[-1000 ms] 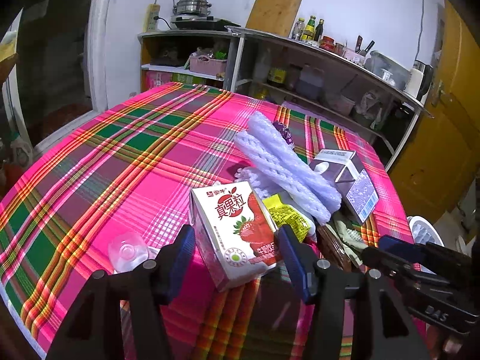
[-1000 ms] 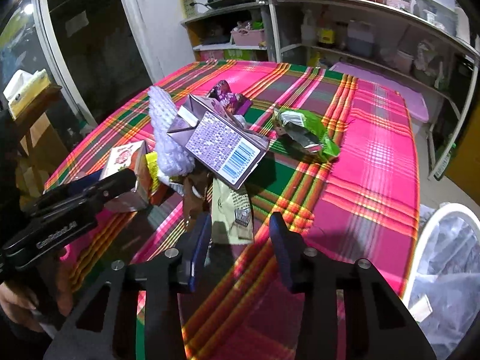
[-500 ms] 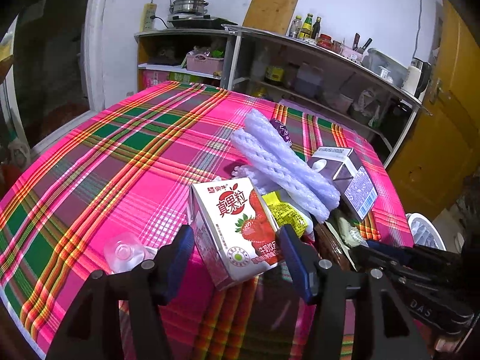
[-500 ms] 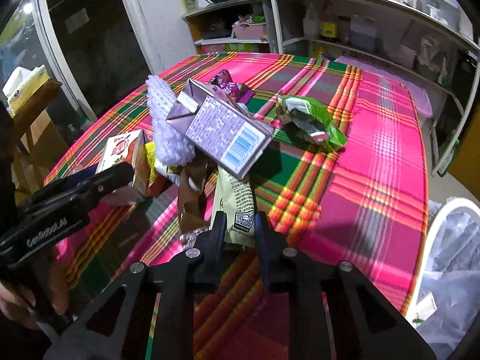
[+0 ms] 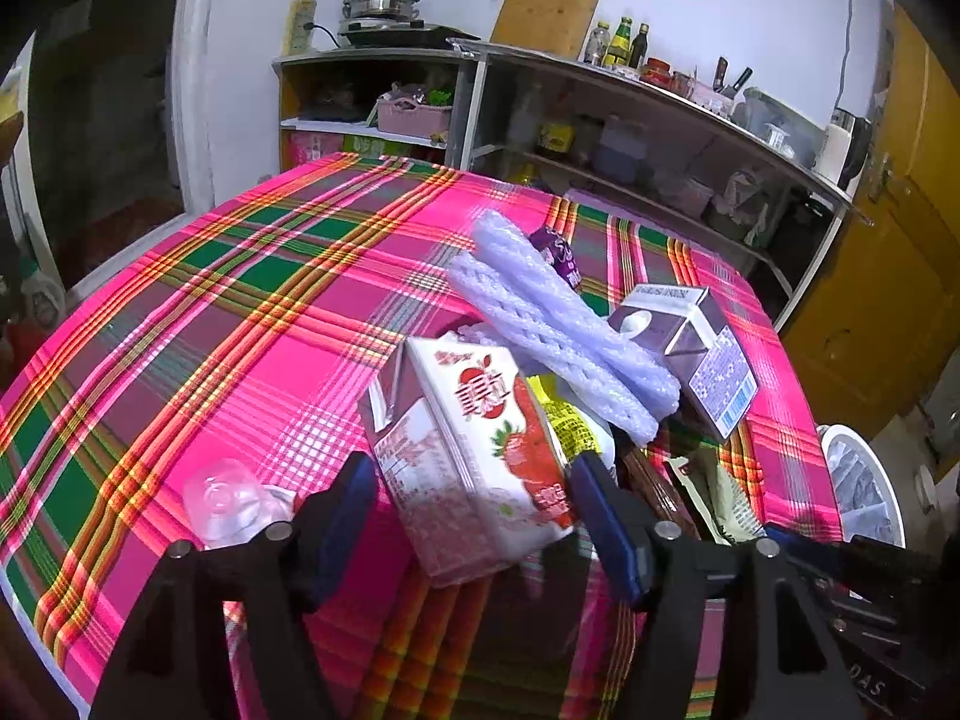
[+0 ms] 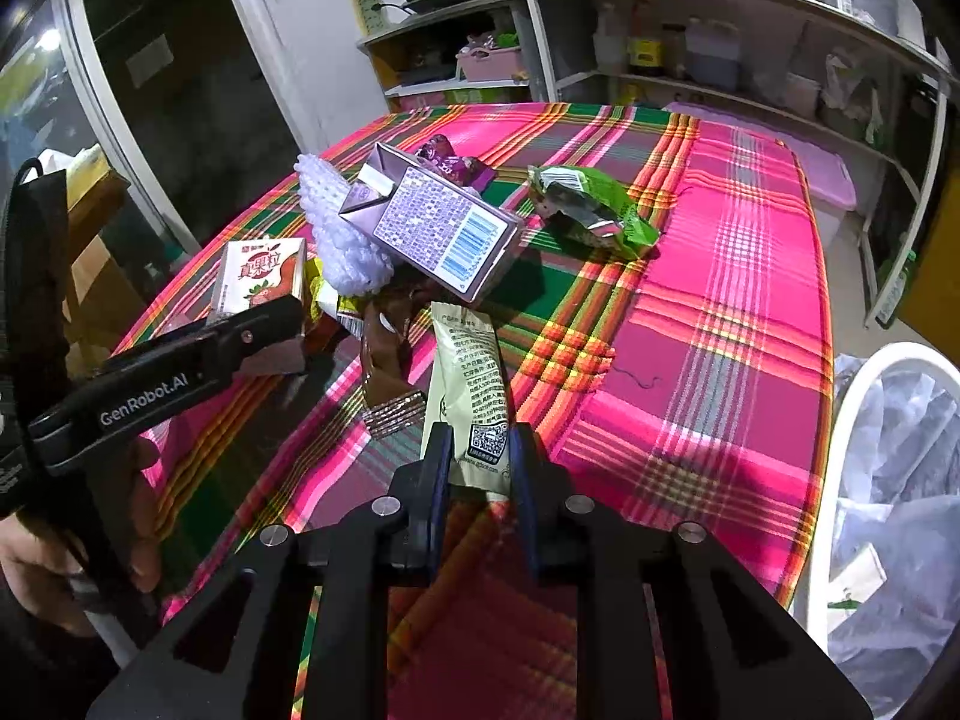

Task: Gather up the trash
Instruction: 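Grasp the strawberry milk carton with the left gripper while the right grasps a beige wrapper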

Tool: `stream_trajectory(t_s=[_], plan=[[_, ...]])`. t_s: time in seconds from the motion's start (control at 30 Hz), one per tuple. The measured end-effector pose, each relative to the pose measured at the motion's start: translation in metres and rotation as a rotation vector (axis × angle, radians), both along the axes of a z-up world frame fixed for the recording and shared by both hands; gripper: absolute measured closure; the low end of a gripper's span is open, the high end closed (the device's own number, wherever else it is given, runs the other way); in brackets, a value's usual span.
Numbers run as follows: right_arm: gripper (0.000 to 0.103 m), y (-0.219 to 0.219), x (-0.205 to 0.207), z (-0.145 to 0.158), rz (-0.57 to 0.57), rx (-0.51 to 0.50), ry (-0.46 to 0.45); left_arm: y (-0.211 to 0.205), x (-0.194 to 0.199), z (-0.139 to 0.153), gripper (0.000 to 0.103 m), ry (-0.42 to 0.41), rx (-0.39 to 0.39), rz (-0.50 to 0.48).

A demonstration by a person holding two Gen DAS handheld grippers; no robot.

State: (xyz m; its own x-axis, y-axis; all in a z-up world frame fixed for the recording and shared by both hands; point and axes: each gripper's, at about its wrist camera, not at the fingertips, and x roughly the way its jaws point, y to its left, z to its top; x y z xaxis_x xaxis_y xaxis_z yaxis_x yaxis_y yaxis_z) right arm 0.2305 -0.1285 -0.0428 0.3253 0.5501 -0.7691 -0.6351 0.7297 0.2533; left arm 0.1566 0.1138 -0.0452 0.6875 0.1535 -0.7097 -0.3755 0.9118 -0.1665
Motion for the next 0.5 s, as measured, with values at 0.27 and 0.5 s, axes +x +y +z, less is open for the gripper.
stream_trajectory(t_s=[0.27,0.5], plan=[[0.083,-0.006,-0.003,0.000,-0.007,0.004,-0.003,0.000,-0.004,0.001,0.041,-0.016,0.012,-0.007],[0.083,-0.014,-0.011,0.002,-0.020,-0.002,-0.007,-0.003,-0.015,0.010,0.055,-0.057,0.026,-0.041]])
